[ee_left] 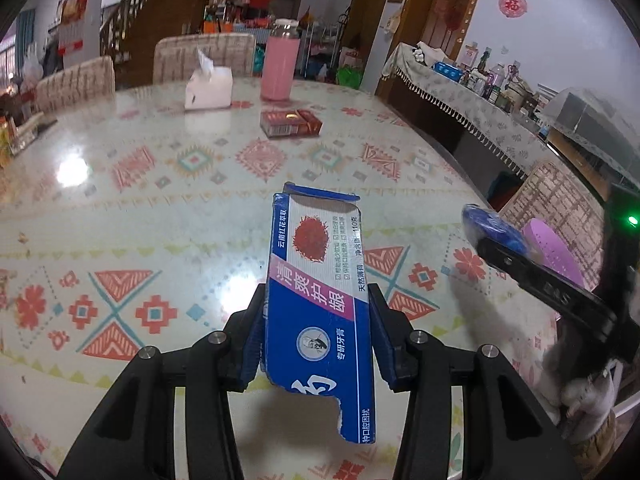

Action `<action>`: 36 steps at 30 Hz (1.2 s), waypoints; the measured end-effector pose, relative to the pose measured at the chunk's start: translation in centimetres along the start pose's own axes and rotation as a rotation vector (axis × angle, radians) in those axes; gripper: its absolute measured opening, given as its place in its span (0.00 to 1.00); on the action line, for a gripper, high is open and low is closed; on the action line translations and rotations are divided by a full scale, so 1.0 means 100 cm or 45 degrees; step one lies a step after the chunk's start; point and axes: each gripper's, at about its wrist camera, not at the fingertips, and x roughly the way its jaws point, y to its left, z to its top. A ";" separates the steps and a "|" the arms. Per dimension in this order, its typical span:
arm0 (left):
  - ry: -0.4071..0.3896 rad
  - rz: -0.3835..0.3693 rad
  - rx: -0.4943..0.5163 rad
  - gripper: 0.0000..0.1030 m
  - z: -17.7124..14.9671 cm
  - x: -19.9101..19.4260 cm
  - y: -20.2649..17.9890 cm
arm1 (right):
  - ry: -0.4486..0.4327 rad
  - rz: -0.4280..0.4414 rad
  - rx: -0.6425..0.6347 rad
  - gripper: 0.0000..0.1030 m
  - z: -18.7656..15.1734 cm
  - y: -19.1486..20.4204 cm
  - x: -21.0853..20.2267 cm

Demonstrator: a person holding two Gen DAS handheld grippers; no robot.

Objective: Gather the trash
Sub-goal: 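Carry the toothpaste box and tissue bag over the purple basket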

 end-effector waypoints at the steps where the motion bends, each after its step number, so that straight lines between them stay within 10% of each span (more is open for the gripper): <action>1: -0.003 0.007 0.010 0.44 0.000 -0.001 -0.002 | -0.018 -0.008 -0.011 0.41 -0.003 0.001 -0.006; 8: -0.016 0.056 0.106 0.44 -0.003 -0.002 -0.028 | -0.159 -0.106 -0.144 0.41 -0.021 0.015 -0.052; 36: 0.033 0.078 0.243 0.45 -0.006 0.018 -0.085 | -0.150 -0.127 -0.155 0.41 -0.043 -0.019 -0.077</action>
